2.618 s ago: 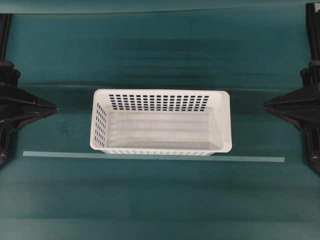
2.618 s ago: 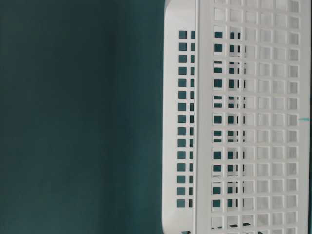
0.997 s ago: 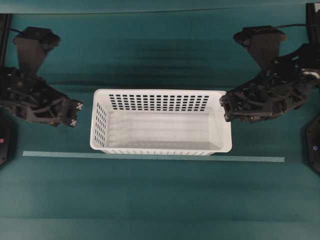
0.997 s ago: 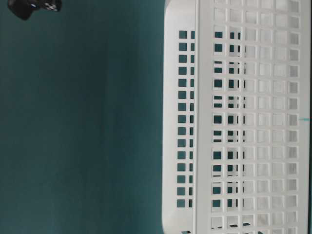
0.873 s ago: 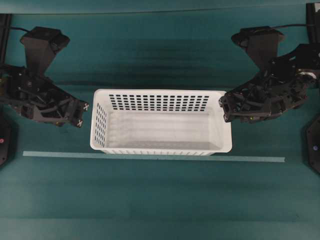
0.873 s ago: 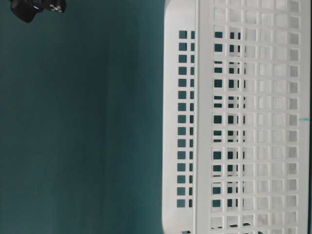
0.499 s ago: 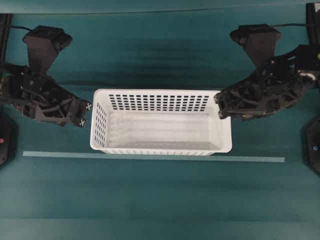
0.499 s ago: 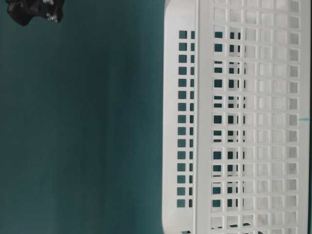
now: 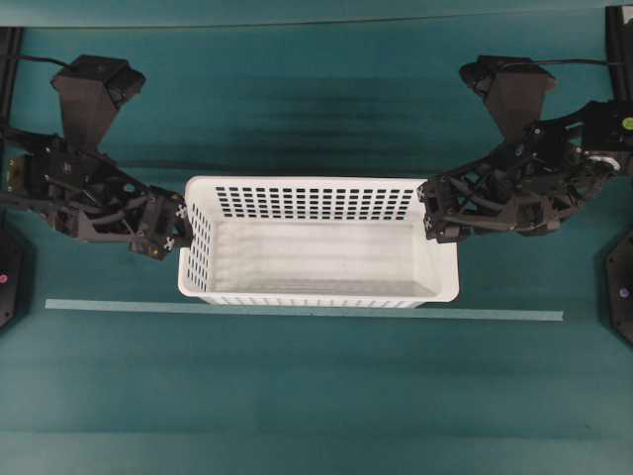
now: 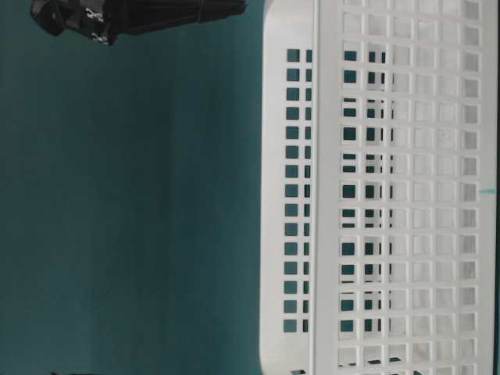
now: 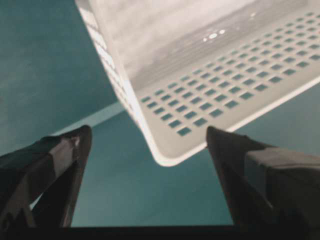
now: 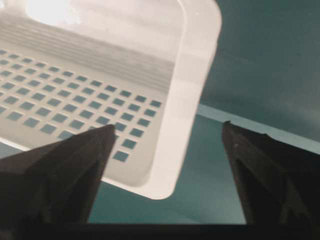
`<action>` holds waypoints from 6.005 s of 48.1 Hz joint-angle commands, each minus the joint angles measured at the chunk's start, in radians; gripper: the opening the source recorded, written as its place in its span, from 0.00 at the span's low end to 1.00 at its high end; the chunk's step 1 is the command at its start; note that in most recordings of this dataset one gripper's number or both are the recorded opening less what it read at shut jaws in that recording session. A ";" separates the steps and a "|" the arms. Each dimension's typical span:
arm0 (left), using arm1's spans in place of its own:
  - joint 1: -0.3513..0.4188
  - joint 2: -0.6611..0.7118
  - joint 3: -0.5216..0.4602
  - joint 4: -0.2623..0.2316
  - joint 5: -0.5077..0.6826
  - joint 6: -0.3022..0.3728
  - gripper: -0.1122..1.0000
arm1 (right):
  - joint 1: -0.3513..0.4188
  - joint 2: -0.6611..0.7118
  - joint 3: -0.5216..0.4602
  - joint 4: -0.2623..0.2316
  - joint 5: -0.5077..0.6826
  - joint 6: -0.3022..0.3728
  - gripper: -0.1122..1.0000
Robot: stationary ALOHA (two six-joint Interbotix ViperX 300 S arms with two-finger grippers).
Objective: Lift the white basket with both hands.
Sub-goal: 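Lower both grippers onto the basket's end rims and close them, then lift the basket with both grippers and carry it back and up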
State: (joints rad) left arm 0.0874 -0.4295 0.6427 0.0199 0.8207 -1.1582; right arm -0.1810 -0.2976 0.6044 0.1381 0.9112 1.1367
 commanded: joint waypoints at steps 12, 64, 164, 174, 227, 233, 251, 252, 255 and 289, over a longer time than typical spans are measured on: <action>0.028 0.075 0.011 0.003 -0.080 -0.002 0.96 | -0.003 0.086 -0.006 0.002 -0.002 0.061 0.92; 0.028 0.273 0.066 0.002 -0.225 -0.132 0.95 | 0.005 0.245 0.084 0.000 -0.199 0.163 0.92; 0.015 0.190 -0.037 0.003 -0.118 -0.170 0.13 | -0.008 0.173 -0.055 0.034 -0.044 0.163 0.27; 0.015 0.163 -0.137 0.003 -0.034 -0.170 0.13 | -0.008 0.114 -0.120 0.038 0.032 0.166 0.27; 0.017 0.097 -0.592 0.003 0.268 -0.155 0.12 | -0.017 -0.049 -0.471 0.112 0.333 0.166 0.27; 0.015 0.101 -0.644 0.002 0.268 -0.153 0.12 | -0.018 -0.046 -0.522 0.130 0.370 0.164 0.27; 0.012 0.101 -0.747 0.002 0.270 -0.133 0.12 | -0.043 -0.044 -0.670 0.133 0.442 0.143 0.27; 0.012 0.101 -0.750 0.003 0.268 -0.133 0.12 | -0.044 -0.044 -0.678 0.133 0.443 0.143 0.27; 0.012 0.103 -0.761 0.002 0.270 -0.135 0.12 | -0.044 -0.044 -0.693 0.133 0.446 0.143 0.27; 0.006 0.130 -0.778 0.003 0.268 -0.133 0.12 | -0.052 -0.020 -0.660 0.152 0.462 0.117 0.27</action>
State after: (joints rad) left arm 0.1104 -0.3359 -0.0721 0.0276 1.1382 -1.3284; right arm -0.2439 -0.3666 -0.0307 0.2408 1.4097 1.3116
